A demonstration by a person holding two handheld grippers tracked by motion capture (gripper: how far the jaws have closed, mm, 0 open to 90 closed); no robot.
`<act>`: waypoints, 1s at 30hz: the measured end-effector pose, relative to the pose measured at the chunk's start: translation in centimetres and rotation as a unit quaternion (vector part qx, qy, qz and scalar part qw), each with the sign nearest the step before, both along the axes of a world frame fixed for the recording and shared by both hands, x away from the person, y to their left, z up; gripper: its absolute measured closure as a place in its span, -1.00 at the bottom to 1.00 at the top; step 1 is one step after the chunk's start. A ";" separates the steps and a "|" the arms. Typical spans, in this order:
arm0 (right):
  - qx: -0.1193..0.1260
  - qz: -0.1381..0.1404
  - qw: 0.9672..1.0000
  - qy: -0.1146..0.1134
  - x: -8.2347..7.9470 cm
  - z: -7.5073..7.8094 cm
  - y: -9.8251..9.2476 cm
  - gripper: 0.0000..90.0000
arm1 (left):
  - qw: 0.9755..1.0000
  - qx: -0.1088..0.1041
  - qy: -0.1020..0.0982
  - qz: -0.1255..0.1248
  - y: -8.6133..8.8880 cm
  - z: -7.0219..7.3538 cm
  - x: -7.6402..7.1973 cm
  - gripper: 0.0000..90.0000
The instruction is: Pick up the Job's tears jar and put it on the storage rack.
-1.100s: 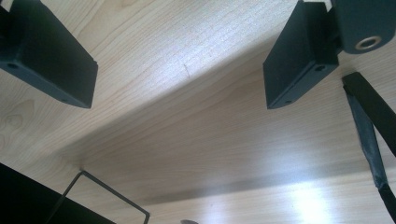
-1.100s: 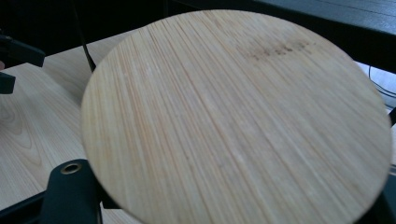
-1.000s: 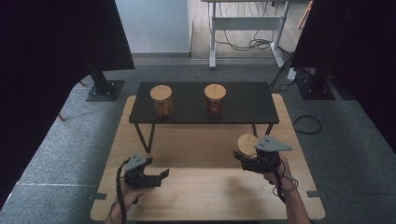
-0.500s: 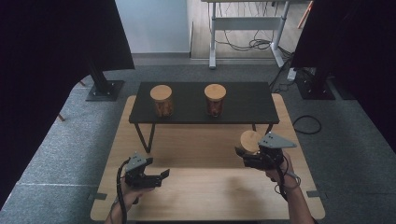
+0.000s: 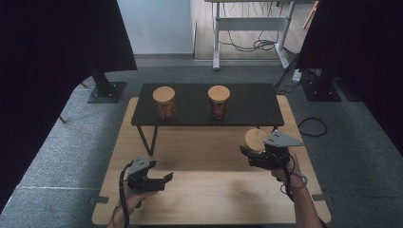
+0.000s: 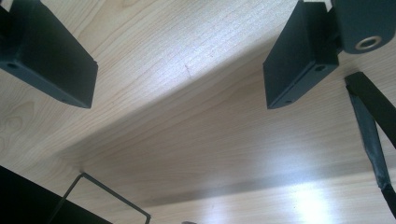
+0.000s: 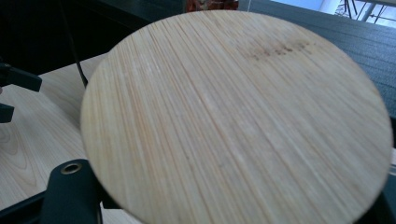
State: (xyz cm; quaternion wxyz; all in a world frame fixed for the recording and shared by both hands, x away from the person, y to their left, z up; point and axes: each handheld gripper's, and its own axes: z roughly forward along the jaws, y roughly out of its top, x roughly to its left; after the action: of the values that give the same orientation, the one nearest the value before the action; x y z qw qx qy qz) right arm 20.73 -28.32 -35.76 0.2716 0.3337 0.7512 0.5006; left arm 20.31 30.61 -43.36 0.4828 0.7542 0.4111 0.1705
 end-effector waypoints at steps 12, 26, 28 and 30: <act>0.005 0.006 1.000 -0.006 0.5 1.1 -0.1 -0.46 | 1.000 0.001 -0.001 0.000 0.0 0.0 0.0 -0.79; 0.004 0.008 1.000 -0.007 1.2 1.9 0.1 -0.46 | 1.000 0.002 -0.002 0.001 0.0 0.1 -0.1 -0.79; 0.005 0.008 1.000 -0.007 1.2 2.0 0.1 -0.46 | 1.000 0.001 -0.002 0.001 0.0 0.1 -0.1 -0.79; 0.005 0.007 1.000 -0.009 1.3 2.1 0.2 -0.46 | 1.000 0.001 -0.003 0.001 0.0 0.1 -0.1 -0.80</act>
State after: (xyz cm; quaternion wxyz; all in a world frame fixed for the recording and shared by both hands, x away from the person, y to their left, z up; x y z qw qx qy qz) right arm 22.00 -28.14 -33.70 0.2726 0.3252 0.7487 0.5093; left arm 20.23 30.64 -43.29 0.4828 0.7537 0.4108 0.1737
